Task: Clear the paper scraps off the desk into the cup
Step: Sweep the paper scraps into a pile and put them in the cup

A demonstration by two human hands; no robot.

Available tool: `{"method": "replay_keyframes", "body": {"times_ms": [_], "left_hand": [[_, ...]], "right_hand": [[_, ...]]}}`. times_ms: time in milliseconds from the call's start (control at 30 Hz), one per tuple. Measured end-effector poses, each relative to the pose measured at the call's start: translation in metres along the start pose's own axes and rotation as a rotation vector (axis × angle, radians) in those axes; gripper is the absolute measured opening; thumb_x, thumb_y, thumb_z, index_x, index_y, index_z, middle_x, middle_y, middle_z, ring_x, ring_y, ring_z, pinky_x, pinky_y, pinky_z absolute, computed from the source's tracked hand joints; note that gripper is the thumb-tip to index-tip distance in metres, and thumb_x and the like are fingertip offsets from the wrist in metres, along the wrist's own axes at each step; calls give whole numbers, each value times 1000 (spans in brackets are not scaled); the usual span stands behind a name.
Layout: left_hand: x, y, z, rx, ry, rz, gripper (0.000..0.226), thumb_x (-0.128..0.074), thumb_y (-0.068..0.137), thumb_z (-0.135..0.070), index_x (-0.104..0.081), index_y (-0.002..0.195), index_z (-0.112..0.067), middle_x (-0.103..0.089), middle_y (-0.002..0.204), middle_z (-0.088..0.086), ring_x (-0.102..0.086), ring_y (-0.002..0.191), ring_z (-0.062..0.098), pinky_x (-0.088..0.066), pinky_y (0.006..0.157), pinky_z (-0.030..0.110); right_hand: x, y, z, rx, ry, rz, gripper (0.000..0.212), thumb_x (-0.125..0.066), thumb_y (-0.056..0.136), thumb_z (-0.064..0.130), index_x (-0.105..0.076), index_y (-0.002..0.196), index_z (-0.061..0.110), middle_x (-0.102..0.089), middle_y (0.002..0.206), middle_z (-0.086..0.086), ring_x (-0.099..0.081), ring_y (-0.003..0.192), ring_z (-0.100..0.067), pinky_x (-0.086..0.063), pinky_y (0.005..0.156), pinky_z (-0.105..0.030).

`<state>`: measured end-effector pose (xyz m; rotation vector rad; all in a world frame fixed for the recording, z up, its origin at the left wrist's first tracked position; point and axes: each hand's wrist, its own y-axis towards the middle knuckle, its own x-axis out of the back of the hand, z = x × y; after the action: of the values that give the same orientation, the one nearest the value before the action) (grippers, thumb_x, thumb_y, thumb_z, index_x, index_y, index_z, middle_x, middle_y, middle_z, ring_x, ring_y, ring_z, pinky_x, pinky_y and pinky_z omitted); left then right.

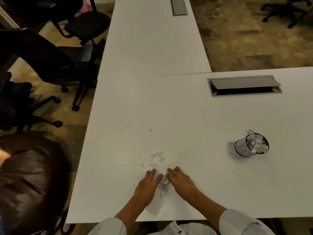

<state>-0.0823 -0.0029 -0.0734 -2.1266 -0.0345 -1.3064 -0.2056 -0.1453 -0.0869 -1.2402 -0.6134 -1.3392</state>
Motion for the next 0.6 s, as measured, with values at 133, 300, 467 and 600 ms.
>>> {"method": "replay_keyframes", "body": {"times_ms": [133, 300, 467, 600], "left_hand": [[3, 6, -16, -32, -83, -23, 63, -48, 93, -8, -25, 147, -31, -20, 157, 6, -28, 141, 26, -35, 110, 36], [13, 14, -32, -50, -66, -28, 94, -67, 75, -29, -10, 149, -30, -7, 161, -1, -23, 144, 22, -45, 102, 32], [17, 17, -40, -148, 32, 58, 117, -69, 54, -47, -2, 149, -35, 16, 160, -4, -6, 146, 24, -45, 101, 41], [10, 17, -42, -130, 69, 55, 99, -67, 64, -40, -14, 148, -34, 11, 160, 1, -4, 147, 23, -51, 94, 34]], "right_hand": [[5, 1, -8, -102, 177, -64, 32, -48, 96, 11, -63, 124, 13, -57, 137, -5, -52, 123, -24, -47, 97, -34], [35, -11, -27, -381, 655, -422, 14, -66, 85, 3, -78, 83, 9, -77, 87, -6, -72, 81, -16, -57, 79, -28], [94, -53, -91, -594, 719, -738, 10, -76, 78, 1, -79, 85, 7, -78, 89, -6, -70, 80, -8, -56, 80, -21], [146, -96, -162, -698, 520, -834, 10, -75, 78, -2, -78, 83, 6, -77, 84, -10, -71, 76, -20, -52, 75, -24]]}}
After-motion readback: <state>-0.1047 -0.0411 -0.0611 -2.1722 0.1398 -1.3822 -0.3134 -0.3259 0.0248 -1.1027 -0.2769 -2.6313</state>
